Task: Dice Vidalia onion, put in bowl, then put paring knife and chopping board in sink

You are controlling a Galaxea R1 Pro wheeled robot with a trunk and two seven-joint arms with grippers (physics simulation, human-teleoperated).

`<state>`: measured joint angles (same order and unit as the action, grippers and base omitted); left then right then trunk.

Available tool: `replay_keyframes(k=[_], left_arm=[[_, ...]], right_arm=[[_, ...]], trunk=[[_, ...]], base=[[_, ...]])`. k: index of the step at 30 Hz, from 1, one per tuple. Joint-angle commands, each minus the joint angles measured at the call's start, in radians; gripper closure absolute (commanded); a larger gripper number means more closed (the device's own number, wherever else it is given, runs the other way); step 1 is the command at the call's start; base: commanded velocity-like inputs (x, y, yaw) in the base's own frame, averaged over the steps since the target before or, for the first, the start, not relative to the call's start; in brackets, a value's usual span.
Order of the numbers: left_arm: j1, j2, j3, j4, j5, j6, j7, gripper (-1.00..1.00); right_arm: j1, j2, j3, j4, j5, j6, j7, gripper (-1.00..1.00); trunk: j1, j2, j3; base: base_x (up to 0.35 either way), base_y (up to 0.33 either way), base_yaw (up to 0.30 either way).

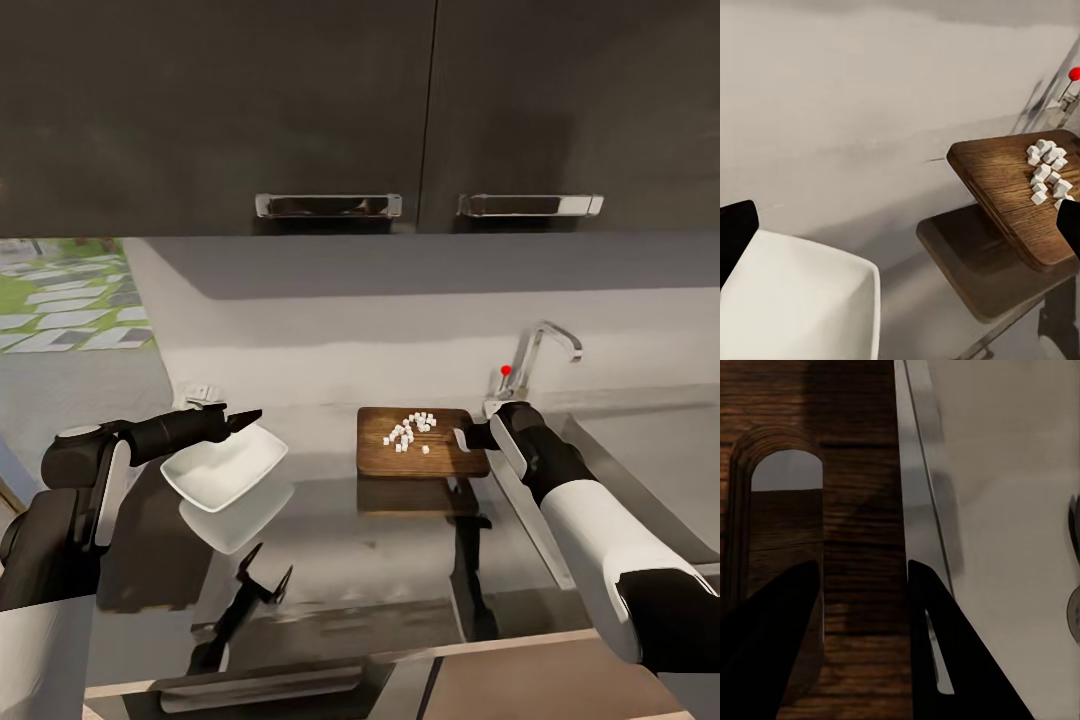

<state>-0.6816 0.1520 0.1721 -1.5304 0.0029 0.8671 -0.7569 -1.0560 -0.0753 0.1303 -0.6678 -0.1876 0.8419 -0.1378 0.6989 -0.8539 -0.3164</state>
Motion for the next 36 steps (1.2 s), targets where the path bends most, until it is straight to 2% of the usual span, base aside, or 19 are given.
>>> replay_keyframes(k=[1,26,36], left_arm=[[-0.001,0.000,0.001,-0.001,0.000,0.007,-0.004,-1.00],[-0.001,0.000,0.000,-0.001,0.000,0.007,-0.005,-1.00],[-0.001,0.000,0.001,-0.001,0.000,0.007,-0.005,-1.00]], right_arm=[[-0.001,-0.001,0.006,-0.001,-0.012,0.003,-0.008,1.00],[-0.001,-0.001,0.006,-0.001,-0.012,0.003,-0.008,1.00],[-0.001,-0.001,0.006,-0.001,-0.012,0.003,-0.008,1.00]], trunk=[[0.000,-0.001,-0.001],[0.000,-0.001,-0.001],[0.000,-0.001,-0.001]], base=[[0.018,0.000,0.000],[0.002,0.000,0.001],[0.000,0.000,0.068]])
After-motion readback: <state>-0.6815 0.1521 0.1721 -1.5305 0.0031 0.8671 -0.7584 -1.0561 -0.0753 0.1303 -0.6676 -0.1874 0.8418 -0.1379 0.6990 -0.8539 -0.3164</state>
